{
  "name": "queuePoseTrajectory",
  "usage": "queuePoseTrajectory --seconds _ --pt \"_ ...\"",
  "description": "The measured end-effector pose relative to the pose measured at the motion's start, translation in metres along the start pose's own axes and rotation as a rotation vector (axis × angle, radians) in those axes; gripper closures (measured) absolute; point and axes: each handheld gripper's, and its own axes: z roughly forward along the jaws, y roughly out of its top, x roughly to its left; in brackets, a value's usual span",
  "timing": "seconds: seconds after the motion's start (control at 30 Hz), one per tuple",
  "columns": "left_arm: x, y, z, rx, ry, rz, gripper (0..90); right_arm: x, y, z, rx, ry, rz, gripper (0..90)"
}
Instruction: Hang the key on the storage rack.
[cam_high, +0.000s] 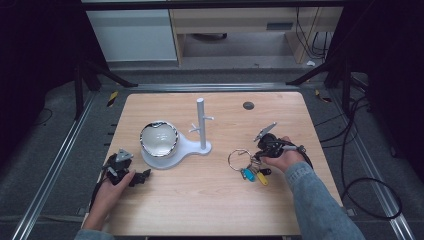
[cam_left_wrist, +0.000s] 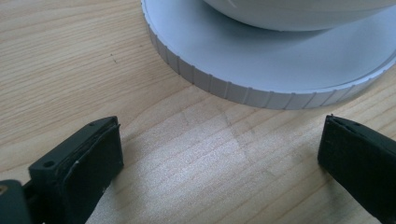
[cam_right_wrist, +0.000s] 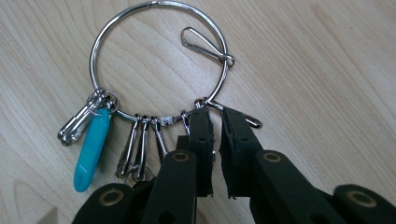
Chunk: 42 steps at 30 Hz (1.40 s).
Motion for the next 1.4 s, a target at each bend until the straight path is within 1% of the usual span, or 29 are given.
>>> queuePoseTrajectory --seconds 0.13,0.27,0.43,0.53,0.57,0.7,0.8,0.87,1.0,1.13,1.27,1.33,1.4 --pt "0.0 0.0 0.0 0.0 0.0 0.0 0.0 0.0 0.0 0.005 0.023 0.001 -0.003 83.9" --pt "0.0 0.0 0.0 0.0 0.0 0.0 0.0 0.0 0.0 0.007 0.024 0.008 -0.006 84.7" --pt "0.0 0.0 0.0 0.0 0.0 0.0 0.0 -0.001 0.003 0.011 0.056 0.016 -0.006 87.0" --pt "0.0 0.0 0.0 0.0 0.0 0.0 0.0 -0.001 0.005 0.012 0.066 0.02 -0.005 87.2" --pt "0.0 0.0 0.0 0.0 0.0 0.0 0.0 -0.002 0.007 0.013 0.079 0.023 -0.003 87.3" --pt "0.0 0.0 0.0 0.0 0.0 0.0 0.0 -0.004 0.009 0.014 0.097 0.027 0.008 87.4" --pt "0.0 0.0 0.0 0.0 0.0 0.0 0.0 -0.006 0.013 0.015 0.117 0.03 0.006 86.8" --pt "0.0 0.0 0.0 0.0 0.0 0.0 0.0 -0.007 0.013 0.015 0.12 0.033 0.005 86.5" --pt "0.0 0.0 0.0 0.0 0.0 0.0 0.0 -0.009 0.015 0.015 0.144 0.033 0.008 83.4" --pt "0.0 0.0 0.0 0.0 0.0 0.0 0.0 -0.01 0.016 0.016 0.153 0.036 0.003 84.1" --pt "0.0 0.0 0.0 0.0 0.0 0.0 0.0 -0.011 0.019 0.017 0.182 0.044 -0.008 87.4" --pt "0.0 0.0 0.0 0.0 0.0 0.0 0.0 -0.01 0.021 0.017 0.2 0.047 -0.004 87.4" --pt "0.0 0.0 0.0 0.0 0.0 0.0 0.0 -0.012 0.023 0.018 0.213 0.054 -0.014 86.9"
